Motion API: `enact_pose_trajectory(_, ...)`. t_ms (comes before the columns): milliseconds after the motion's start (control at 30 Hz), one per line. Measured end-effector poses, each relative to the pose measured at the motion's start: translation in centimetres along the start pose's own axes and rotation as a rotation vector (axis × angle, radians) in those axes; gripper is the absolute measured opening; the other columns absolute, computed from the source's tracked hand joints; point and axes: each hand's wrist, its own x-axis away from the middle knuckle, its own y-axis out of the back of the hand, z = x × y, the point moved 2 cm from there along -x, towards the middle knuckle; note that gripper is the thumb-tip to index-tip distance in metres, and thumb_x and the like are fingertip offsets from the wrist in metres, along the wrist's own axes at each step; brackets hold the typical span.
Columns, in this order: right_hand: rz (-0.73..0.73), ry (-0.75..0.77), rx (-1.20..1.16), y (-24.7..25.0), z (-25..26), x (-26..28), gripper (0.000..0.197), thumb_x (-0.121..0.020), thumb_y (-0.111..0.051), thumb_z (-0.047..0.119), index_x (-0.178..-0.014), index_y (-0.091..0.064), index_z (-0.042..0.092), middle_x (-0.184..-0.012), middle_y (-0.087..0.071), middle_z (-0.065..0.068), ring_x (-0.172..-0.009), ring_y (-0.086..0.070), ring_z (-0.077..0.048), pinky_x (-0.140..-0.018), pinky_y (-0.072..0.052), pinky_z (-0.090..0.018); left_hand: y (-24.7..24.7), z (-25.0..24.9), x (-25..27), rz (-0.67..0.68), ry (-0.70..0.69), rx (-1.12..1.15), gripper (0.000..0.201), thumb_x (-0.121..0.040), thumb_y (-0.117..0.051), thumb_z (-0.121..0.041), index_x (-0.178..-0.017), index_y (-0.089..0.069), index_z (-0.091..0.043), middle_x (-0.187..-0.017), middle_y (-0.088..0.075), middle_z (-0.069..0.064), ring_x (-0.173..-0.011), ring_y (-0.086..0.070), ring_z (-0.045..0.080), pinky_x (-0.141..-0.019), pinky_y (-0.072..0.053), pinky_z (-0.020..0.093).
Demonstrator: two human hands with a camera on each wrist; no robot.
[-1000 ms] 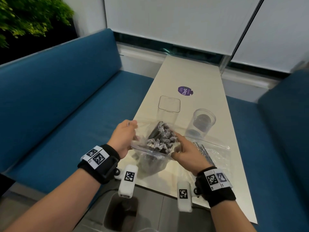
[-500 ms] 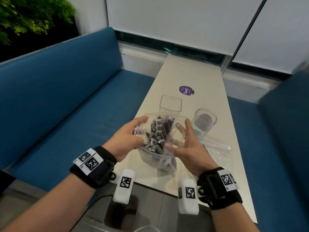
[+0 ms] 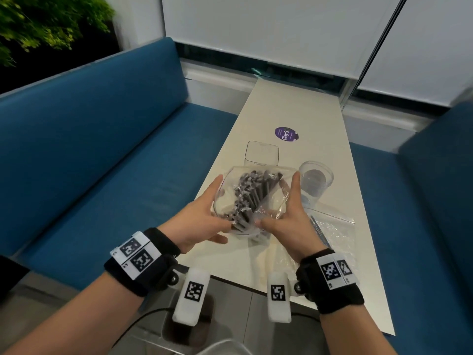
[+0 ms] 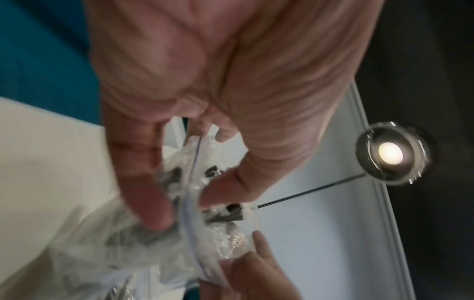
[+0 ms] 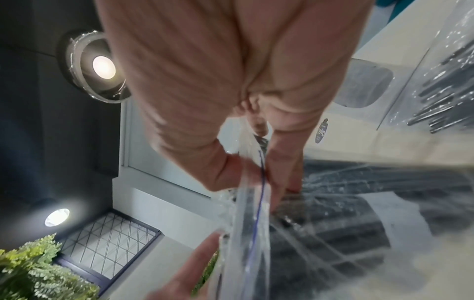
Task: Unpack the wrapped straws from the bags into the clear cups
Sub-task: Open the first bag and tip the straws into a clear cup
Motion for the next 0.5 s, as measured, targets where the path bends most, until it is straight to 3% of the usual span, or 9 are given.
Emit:
enact_pose_trajectory(33,0.007,0.004,-0.010,0.1,0.1,0.0,0.142,-0.061,-0.086,0.026,-0.153,0.016,0.060,-0.140,-0.024,0.055,-0.143,-0.053,-0.024,-0.114,-0.046,-0.060,0.0,0.0,-0.1,0.012,-0.017,0.051,0.114,-0.073,-0.075,0.001,-0.158,-0.019,-0.050,-0.155,-0.046,-0.013,-0.110,-0.069,0.036,-0.077,-0.061,0.034)
enact_pose_trajectory(133,0.041,0.002,-0.034,0.0,0.5,0.2,0.144,-0.059,-0.085,0.024,-0.155,0.016,0.058,-0.144,-0.028,0.048,-0.139,-0.058,-0.025,-0.108,-0.052,-0.059,0.3,-0.1,-0.5,-0.061,-0.036,0.217,0.106,-0.081,-0.073,0.012,-0.160,-0.024,-0.039,-0.154,-0.048,-0.007,-0.103,-0.069,0.022,-0.079,-0.061,0.031)
enact_pose_trajectory(200,0.048,-0.003,-0.024,-0.3,0.5,0.3,0.145,-0.060,-0.086,0.023,-0.156,0.018,0.056,-0.148,-0.028,0.044,-0.140,-0.056,-0.024,-0.109,-0.052,-0.057,0.4,0.0,-0.7,-0.109,0.016,0.343,0.089,-0.088,-0.071,0.003,-0.156,-0.030,-0.038,-0.145,-0.054,0.007,-0.108,-0.068,0.022,-0.080,-0.063,0.033)
enact_pose_trajectory(267,0.068,0.018,-0.016,-0.7,0.6,0.5,0.144,-0.065,-0.087,0.022,-0.156,0.020,0.056,-0.154,-0.024,0.045,-0.145,-0.051,-0.022,-0.114,-0.047,-0.057,0.5,0.2,-0.8,-0.169,0.053,0.359,0.078,-0.091,-0.073,-0.005,-0.153,-0.035,-0.034,-0.138,-0.057,0.017,-0.118,-0.067,0.031,-0.080,-0.064,0.037)
enact_pose_trajectory(367,0.098,0.060,0.023,-1.1,0.4,0.6,0.141,-0.065,-0.085,0.032,-0.154,0.021,0.058,-0.133,-0.027,0.068,-0.149,-0.045,-0.021,-0.116,-0.044,-0.058,0.9,0.8,-0.6,-0.236,0.057,0.297,0.076,-0.090,-0.066,0.010,-0.149,-0.043,-0.032,-0.131,-0.065,0.011,-0.115,-0.069,0.037,-0.096,-0.058,0.055)
enact_pose_trajectory(433,0.079,0.069,0.003,-1.1,0.3,0.7,0.141,-0.065,-0.085,0.032,-0.155,0.021,0.057,-0.135,-0.028,0.065,-0.147,-0.048,-0.021,-0.116,-0.045,-0.057,1.0,0.9,-0.4,-0.208,0.042,0.322,0.081,-0.089,-0.062,0.018,-0.148,-0.047,-0.034,-0.130,-0.067,0.005,-0.115,-0.069,0.038,-0.102,-0.054,0.058)
enact_pose_trajectory(500,0.039,0.074,-0.004,-1.1,0.6,0.8,0.141,-0.069,-0.088,0.027,-0.155,0.020,0.057,-0.149,-0.026,0.050,-0.143,-0.054,-0.021,-0.114,-0.048,-0.056,0.9,0.5,0.0,-0.160,0.004,0.393,0.086,-0.088,-0.058,0.024,-0.150,-0.047,-0.034,-0.134,-0.065,0.005,-0.112,-0.072,0.033,-0.097,-0.057,0.049)
